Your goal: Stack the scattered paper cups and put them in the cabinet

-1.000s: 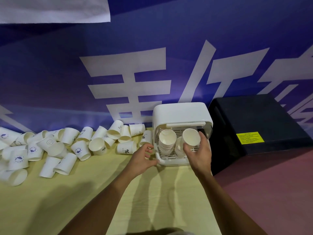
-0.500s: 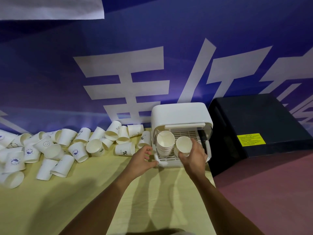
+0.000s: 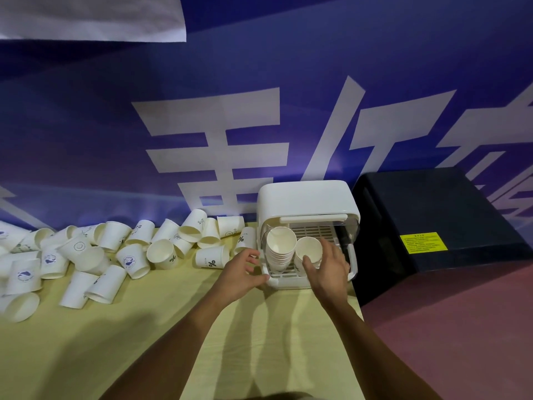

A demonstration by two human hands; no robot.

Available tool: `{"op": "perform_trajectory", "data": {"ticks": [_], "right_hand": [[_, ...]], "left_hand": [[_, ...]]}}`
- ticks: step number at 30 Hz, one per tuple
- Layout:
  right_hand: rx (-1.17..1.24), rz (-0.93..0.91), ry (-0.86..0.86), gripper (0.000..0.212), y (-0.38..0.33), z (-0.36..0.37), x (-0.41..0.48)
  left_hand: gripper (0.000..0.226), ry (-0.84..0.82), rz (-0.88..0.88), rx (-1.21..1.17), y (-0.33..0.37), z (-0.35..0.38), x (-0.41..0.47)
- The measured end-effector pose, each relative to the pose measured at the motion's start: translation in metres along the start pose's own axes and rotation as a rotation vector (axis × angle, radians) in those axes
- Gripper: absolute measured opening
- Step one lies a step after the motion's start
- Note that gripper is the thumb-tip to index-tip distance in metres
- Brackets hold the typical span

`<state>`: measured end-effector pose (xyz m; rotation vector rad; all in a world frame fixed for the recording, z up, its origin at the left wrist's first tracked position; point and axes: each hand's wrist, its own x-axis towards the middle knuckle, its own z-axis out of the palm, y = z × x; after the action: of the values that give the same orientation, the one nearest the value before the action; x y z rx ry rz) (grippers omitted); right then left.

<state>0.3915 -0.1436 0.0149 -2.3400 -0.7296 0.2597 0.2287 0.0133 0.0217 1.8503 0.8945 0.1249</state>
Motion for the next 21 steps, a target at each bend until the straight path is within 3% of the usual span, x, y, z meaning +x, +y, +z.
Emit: {"op": "perform_trajectory", "data": {"ticks": [4, 9, 16, 21], "right_hand": [[0.107, -0.152, 0.064, 0.033, -0.026, 0.003, -0.016], [0.187, -0.272, -0.034, 0.015, -0.064, 0.033, -0.045], [0.076, -0.411, -0.261, 0.010, -0.130, 0.100, -0.083], [0.068, -0.373, -0.346, 0.014, -0.192, 0.162, -0.121]], "left_hand": [[0.055, 0.010, -0.001, -0.038, -0.003, -0.008, -0.009], [0.050, 0.097, -0.072, -0.098, -0.023, -0.027, -0.038], [0.037, 0.261, -0.154, -0.158, -0.101, -0.089, -0.088], [0.036, 0.311, -0.187, -0.200, -0.173, -0.170, -0.122]]}}
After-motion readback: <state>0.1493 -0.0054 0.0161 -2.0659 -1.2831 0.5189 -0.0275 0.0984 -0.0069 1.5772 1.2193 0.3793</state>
